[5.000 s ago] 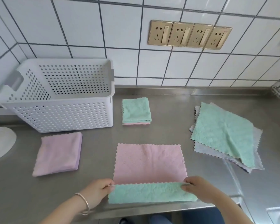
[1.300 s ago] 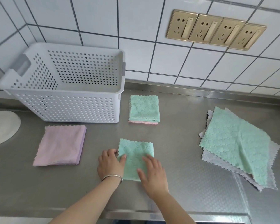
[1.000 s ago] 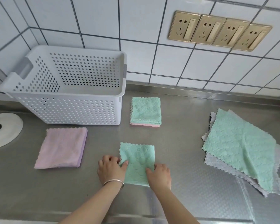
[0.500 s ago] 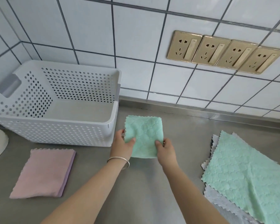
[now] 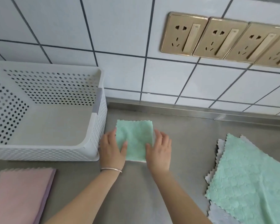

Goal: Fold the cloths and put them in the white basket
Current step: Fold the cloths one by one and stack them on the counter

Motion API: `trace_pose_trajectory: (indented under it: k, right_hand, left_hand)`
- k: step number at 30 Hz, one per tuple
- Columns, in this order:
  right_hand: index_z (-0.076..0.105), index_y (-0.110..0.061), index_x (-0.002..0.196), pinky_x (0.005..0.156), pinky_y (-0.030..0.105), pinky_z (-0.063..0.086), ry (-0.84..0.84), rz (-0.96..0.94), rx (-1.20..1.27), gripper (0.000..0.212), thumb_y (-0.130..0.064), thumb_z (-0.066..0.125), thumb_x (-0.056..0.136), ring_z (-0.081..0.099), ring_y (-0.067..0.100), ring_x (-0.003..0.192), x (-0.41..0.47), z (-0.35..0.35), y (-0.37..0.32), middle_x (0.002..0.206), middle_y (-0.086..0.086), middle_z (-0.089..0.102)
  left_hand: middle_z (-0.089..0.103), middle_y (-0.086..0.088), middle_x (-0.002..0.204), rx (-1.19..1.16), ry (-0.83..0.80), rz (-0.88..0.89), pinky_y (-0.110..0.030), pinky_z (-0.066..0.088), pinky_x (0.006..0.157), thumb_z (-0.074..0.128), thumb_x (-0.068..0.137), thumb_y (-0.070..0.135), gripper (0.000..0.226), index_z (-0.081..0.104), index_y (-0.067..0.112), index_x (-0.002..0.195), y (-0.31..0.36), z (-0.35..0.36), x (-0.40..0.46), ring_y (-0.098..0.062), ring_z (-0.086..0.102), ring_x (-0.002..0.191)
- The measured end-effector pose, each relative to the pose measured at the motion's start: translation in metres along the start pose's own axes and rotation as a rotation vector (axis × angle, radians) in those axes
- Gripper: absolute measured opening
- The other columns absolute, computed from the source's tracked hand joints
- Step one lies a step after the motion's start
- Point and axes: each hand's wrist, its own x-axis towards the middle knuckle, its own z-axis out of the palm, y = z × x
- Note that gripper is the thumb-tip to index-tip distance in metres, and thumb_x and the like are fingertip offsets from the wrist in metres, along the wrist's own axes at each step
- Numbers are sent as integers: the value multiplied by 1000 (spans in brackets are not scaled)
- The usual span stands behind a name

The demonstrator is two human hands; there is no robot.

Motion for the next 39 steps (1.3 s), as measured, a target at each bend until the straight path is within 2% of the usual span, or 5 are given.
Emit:
trace_pose_trajectory:
  k: [4, 11, 16, 24, 39]
  right_hand:
    - [53, -14, 127, 102, 38, 28, -90, -460, -306, 49, -31, 39, 84, 35, 22, 127, 11, 12, 5, 136, 5, 54]
    - [-7, -17, 148, 117, 38, -10, -625, -247, -310, 78, -52, -13, 79, -21, 12, 141, 15, 19, 18, 153, -5, -21]
    - [-4, -18, 149, 119, 39, -5, -710, -195, -264, 66, -47, 23, 97, -13, 10, 144, 26, 1, 11, 157, -4, -13]
    - [44, -17, 133, 107, 35, 35, -223, -132, -55, 60, -46, 41, 81, 40, 16, 133, -62, -85, 88, 139, 2, 49]
    - [71, -12, 102, 81, 30, 54, -189, 80, -189, 37, -28, 49, 77, 65, 20, 105, -127, -151, 245, 110, 3, 70]
  left_hand:
    - [61, -1, 125, 448, -192, 335, -43, 28, 102, 34, 81, 43, 50, 61, 21, 118, 12, 7, 4, -25, 55, 120]
    - [0, 2, 158, 518, -464, 249, -46, -5, 116, 4, 80, 59, 71, 11, 34, 146, -4, 21, 15, -20, 1, 146]
    - [-15, 4, 157, 549, -563, 211, -56, 0, 114, 23, 92, 55, 61, 0, 37, 146, 9, 7, 24, -16, -12, 145]
    - [57, -20, 126, 279, -189, 535, -56, 38, 98, 40, 74, 40, 61, 55, 3, 120, 80, 5, -13, -38, 49, 123]
    - [70, 8, 94, 326, -654, 1105, -25, 48, 76, 78, 48, 34, 47, 68, 22, 92, 174, 137, -149, -13, 69, 80]
